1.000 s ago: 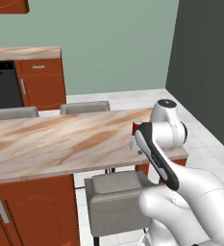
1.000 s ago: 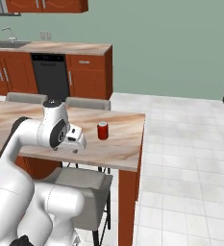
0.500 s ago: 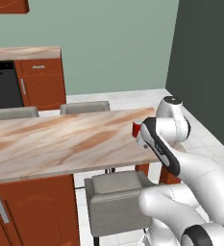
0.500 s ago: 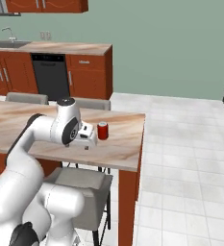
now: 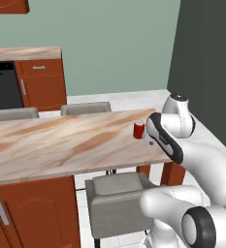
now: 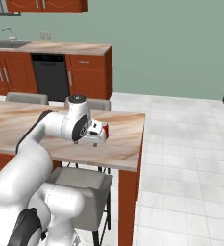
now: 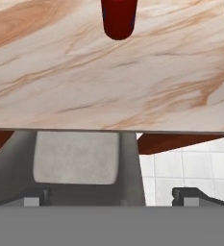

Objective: Four empty soda cans are scattered around the kitchen. Gather all the cans and cluster them next to the stove for recycling.

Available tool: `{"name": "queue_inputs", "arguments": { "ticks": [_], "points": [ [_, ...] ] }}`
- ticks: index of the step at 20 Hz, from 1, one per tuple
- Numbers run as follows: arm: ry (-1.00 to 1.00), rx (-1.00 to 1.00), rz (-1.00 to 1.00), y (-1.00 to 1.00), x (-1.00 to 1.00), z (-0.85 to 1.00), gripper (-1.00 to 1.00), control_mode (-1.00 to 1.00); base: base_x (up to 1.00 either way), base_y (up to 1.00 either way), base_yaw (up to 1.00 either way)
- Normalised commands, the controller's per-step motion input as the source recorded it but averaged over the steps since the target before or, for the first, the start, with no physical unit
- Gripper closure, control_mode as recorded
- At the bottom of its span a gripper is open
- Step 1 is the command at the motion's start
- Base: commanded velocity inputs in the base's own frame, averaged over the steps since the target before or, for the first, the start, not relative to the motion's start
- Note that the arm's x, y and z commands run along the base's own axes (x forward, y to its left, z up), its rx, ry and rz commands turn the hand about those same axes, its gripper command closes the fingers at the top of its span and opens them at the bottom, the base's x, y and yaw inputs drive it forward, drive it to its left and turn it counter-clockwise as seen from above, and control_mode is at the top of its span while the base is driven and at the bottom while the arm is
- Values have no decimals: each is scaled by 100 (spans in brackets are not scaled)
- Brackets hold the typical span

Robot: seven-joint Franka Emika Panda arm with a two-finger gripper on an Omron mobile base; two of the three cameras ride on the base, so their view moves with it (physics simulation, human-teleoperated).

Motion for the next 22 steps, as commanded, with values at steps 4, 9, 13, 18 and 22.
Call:
{"name": "queue_inputs", "arguments": {
  "ticks": [4,9,13,18,22],
  "points": [
    [0,0,0,-1,22,0,-100,-100,0,0,0],
    [0,0,0,0,24,0,-100,-100,0,0,0],
    [0,0,0,0,23,0,-100,-100,0,0,0],
    [0,0,0,0,14,0,-100,-100,0,0,0],
    [0,0,0,0,10,0,-100,-100,0,0,0]
  ]
}}
